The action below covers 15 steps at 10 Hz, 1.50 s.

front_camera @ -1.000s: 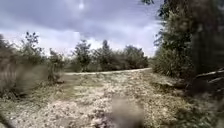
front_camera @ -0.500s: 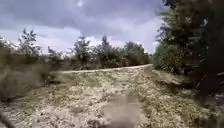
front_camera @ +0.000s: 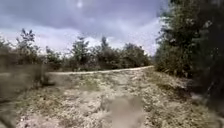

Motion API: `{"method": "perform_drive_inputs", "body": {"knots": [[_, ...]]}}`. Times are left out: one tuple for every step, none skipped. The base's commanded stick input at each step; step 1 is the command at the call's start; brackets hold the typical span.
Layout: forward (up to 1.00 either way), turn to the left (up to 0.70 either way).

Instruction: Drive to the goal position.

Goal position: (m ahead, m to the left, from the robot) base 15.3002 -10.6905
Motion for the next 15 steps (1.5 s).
{"method": "perform_drive_inputs", "body": {"knots": [[0.50,0.00],[0.50,0.00],[0.50,0.00],[0.50,0.00],[0.50,0.00],[0.50,0.00],[0.50,0.00],[0.50,0.00],[0.50,0.00],[0.50,0.00],[0.50,0.00],[0.50,0.00],[0.50,0.00],[0.50,0.00],[0.50,0.00]]}}
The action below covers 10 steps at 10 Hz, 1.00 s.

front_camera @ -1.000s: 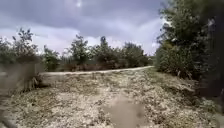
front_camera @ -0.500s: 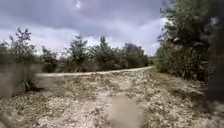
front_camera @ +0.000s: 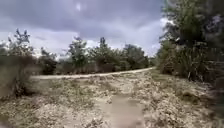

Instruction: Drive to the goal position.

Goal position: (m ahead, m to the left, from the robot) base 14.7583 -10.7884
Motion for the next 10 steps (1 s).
{"method": "perform_drive_inputs", "body": {"knots": [[0.50,0.00],[0.50,0.00],[0.50,0.00],[0.50,0.00],[0.50,0.00],[0.50,0.00],[0.50,0.00],[0.50,0.00],[0.50,0.00],[0.50,0.00]]}}
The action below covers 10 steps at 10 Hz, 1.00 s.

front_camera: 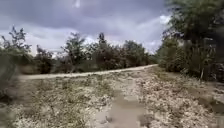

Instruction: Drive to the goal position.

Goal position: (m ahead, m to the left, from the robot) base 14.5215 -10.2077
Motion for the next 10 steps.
{"method": "perform_drive_inputs", "body": {"knots": [[0.50,0.00],[0.50,0.00],[0.50,0.00],[0.50,0.00],[0.50,0.00],[0.50,0.00],[0.50,0.00],[0.50,0.00],[0.50,0.00],[0.50,0.00]]}}
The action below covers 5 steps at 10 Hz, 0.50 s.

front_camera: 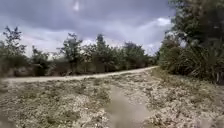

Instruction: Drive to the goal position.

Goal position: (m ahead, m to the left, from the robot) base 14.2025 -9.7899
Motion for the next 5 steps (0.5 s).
{"method": "perform_drive_inputs", "body": {"knots": [[0.50,0.00],[0.50,0.00],[0.50,0.00],[0.50,0.00],[0.50,0.00]]}}
